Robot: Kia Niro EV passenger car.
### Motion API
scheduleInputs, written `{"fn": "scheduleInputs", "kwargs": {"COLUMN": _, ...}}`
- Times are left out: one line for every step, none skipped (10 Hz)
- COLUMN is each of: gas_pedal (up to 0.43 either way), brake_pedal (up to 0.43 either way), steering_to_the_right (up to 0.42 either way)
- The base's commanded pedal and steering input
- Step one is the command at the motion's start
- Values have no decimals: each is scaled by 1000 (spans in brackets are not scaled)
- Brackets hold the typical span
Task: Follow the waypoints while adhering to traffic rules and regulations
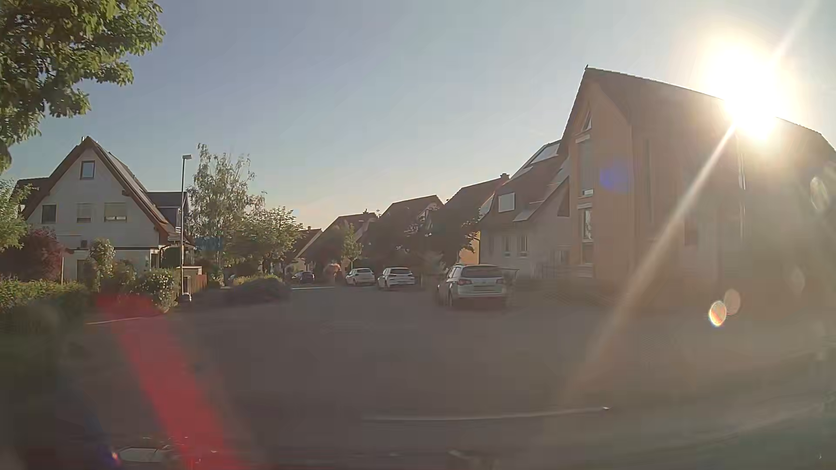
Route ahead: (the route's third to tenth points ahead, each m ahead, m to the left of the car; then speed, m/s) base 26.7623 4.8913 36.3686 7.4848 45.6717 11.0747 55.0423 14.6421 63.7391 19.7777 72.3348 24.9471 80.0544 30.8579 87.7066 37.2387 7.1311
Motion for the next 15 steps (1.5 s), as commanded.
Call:
{"fn": "scheduleInputs", "kwargs": {"gas_pedal": 28, "brake_pedal": 0, "steering_to_the_right": -35}}
{"fn": "scheduleInputs", "kwargs": {"gas_pedal": 28, "brake_pedal": 0, "steering_to_the_right": -37}}
{"fn": "scheduleInputs", "kwargs": {"gas_pedal": 28, "brake_pedal": 0, "steering_to_the_right": -37}}
{"fn": "scheduleInputs", "kwargs": {"gas_pedal": 28, "brake_pedal": 0, "steering_to_the_right": -37}}
{"fn": "scheduleInputs", "kwargs": {"gas_pedal": 28, "brake_pedal": 0, "steering_to_the_right": -39}}
{"fn": "scheduleInputs", "kwargs": {"gas_pedal": 28, "brake_pedal": 0, "steering_to_the_right": -40}}
{"fn": "scheduleInputs", "kwargs": {"gas_pedal": 28, "brake_pedal": 0, "steering_to_the_right": -41}}
{"fn": "scheduleInputs", "kwargs": {"gas_pedal": 28, "brake_pedal": 0, "steering_to_the_right": -41}}
{"fn": "scheduleInputs", "kwargs": {"gas_pedal": 28, "brake_pedal": 0, "steering_to_the_right": -41}}
{"fn": "scheduleInputs", "kwargs": {"gas_pedal": 28, "brake_pedal": 0, "steering_to_the_right": -40}}
{"fn": "scheduleInputs", "kwargs": {"gas_pedal": 28, "brake_pedal": 0, "steering_to_the_right": -39}}
{"fn": "scheduleInputs", "kwargs": {"gas_pedal": 28, "brake_pedal": 0, "steering_to_the_right": -37}}
{"fn": "scheduleInputs", "kwargs": {"gas_pedal": 28, "brake_pedal": 0, "steering_to_the_right": -35}}
{"fn": "scheduleInputs", "kwargs": {"gas_pedal": 28, "brake_pedal": 0, "steering_to_the_right": -34}}
{"fn": "scheduleInputs", "kwargs": {"gas_pedal": 28, "brake_pedal": 0, "steering_to_the_right": -33}}
